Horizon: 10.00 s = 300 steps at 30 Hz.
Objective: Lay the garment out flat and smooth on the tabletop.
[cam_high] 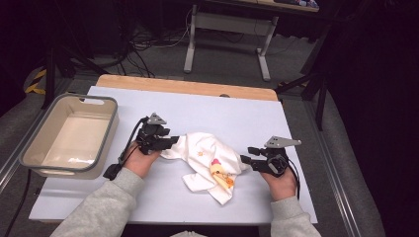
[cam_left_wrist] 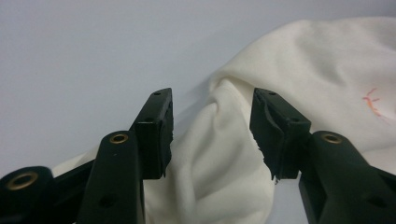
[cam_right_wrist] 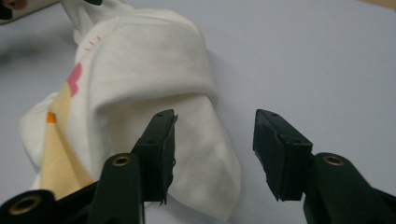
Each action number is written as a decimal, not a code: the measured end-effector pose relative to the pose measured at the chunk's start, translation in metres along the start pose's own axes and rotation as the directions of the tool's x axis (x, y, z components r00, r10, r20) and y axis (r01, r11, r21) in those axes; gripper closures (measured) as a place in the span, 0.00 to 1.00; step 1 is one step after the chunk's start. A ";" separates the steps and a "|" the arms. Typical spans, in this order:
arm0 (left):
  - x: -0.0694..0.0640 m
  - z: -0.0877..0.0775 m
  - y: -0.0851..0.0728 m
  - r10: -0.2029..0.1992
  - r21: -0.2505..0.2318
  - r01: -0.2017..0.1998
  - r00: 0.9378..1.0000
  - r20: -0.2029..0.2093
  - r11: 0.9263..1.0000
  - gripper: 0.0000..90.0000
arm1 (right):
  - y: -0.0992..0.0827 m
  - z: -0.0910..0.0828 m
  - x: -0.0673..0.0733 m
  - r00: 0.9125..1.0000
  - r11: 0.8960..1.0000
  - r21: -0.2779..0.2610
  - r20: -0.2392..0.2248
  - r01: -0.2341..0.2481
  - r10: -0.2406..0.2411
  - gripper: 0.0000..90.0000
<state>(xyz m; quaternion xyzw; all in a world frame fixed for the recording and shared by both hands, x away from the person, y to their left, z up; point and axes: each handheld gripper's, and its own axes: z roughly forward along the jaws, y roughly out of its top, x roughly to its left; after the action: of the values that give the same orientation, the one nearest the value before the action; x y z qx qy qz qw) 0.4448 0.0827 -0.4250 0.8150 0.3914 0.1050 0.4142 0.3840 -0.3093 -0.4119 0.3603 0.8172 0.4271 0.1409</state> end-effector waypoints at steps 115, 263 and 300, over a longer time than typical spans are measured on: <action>-0.056 0.018 -0.008 0.125 0.165 -0.164 0.967 0.220 0.973 0.57 | 0.005 0.003 -0.004 0.994 1.000 0.026 0.109 -0.005 0.002 0.45; -0.063 0.014 0.006 0.169 0.009 -0.169 0.985 -0.024 0.986 0.99 | -0.012 0.024 0.029 0.997 0.993 0.121 -0.073 -0.007 0.016 0.69; -0.036 -0.025 -0.028 0.086 0.041 -0.087 0.996 0.031 0.995 0.71 | 0.015 0.103 0.103 0.949 0.957 0.150 -0.233 0.249 -0.210 0.71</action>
<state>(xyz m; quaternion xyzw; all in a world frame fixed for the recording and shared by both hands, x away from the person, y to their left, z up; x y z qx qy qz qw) 0.3930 0.0810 -0.4252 0.8412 0.3518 0.1025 0.3976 0.3741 -0.1695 -0.4531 0.2254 0.8989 0.3695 0.0679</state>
